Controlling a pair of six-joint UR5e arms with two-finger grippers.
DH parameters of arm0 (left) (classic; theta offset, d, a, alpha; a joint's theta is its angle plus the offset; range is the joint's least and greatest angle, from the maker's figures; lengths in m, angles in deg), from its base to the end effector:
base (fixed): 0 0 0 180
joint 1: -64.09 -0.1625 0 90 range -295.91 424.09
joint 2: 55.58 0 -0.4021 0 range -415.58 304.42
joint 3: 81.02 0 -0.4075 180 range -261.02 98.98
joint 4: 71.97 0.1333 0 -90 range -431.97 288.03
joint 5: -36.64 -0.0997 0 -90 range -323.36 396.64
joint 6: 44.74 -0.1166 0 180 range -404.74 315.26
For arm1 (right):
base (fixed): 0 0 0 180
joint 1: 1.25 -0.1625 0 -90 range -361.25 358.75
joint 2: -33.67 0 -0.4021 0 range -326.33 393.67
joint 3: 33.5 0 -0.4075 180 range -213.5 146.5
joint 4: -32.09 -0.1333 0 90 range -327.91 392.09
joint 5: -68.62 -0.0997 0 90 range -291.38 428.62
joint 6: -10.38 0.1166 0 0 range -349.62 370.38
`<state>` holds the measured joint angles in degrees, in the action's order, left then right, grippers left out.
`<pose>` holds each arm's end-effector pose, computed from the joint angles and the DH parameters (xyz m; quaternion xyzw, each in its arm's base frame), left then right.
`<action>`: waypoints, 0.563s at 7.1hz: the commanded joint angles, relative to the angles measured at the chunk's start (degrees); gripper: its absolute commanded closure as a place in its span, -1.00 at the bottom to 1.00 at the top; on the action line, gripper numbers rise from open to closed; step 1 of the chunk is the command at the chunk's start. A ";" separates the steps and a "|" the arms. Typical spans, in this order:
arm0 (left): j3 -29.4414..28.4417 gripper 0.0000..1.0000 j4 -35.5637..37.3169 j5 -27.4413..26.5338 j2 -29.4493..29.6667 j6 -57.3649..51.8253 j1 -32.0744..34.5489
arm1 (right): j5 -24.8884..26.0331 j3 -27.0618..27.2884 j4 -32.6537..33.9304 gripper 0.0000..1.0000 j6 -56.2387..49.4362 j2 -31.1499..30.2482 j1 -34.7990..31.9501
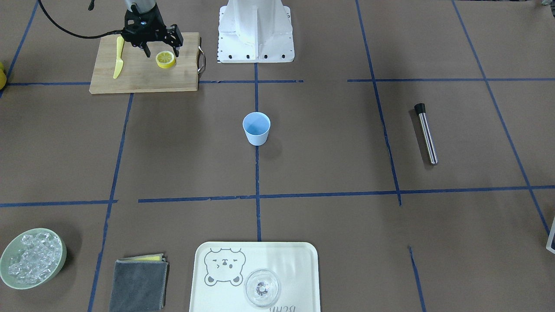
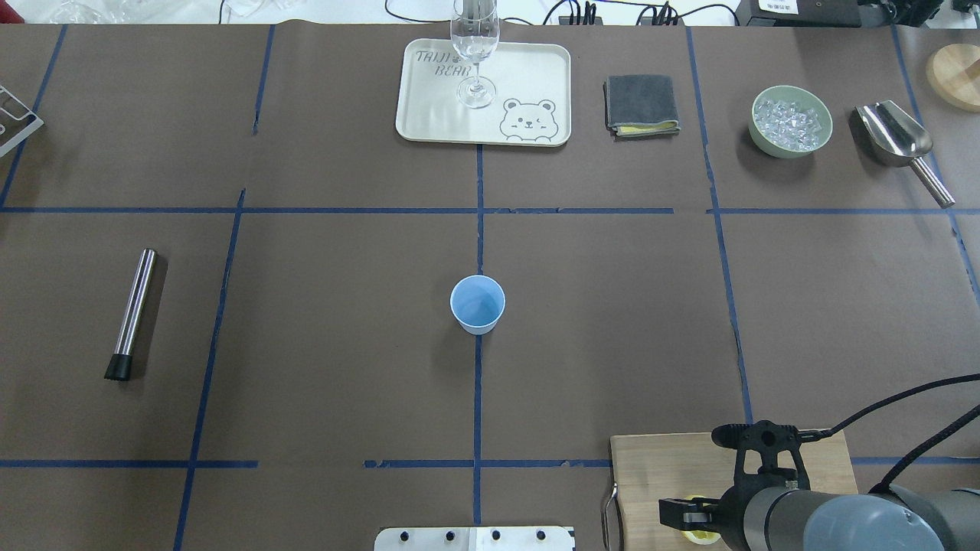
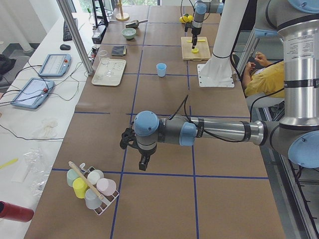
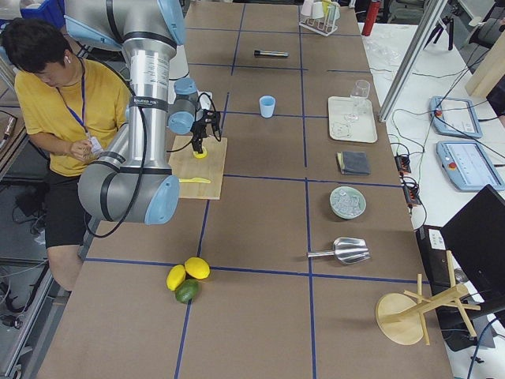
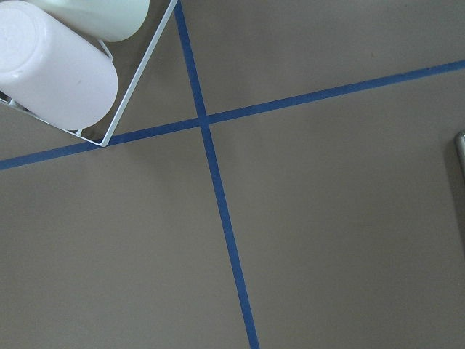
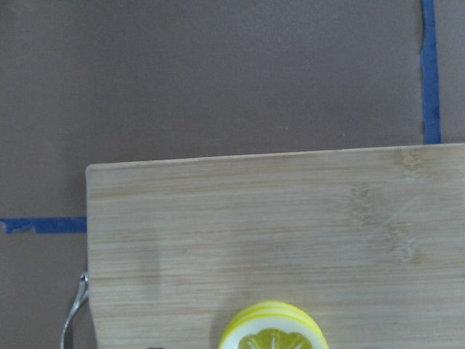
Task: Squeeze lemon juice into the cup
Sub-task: 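Close the right gripper on a lemon slice and lift it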
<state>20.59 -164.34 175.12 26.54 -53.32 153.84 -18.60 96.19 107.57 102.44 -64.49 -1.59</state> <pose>-0.0440 -0.4591 0.6006 0.0782 0.4054 0.0919 0.9062 -0.4425 -0.1416 0.3565 0.0165 -0.3913 0.0288 0.9197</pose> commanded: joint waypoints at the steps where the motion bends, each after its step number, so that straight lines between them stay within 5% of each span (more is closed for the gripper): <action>1: 0.08 -1.00 0.00 0.03 -0.03 -0.04 0.07 | -0.67 -1.26 0.10 -0.89 -0.12 0.17 0.86; 4: 0.52 -1.00 0.00 0.03 -0.03 0.05 0.07 | -0.85 -2.85 -0.07 -0.89 -0.21 0.08 0.69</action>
<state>20.99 -164.34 175.15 26.52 -53.28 153.91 -19.36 93.88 107.63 102.26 -64.37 -0.85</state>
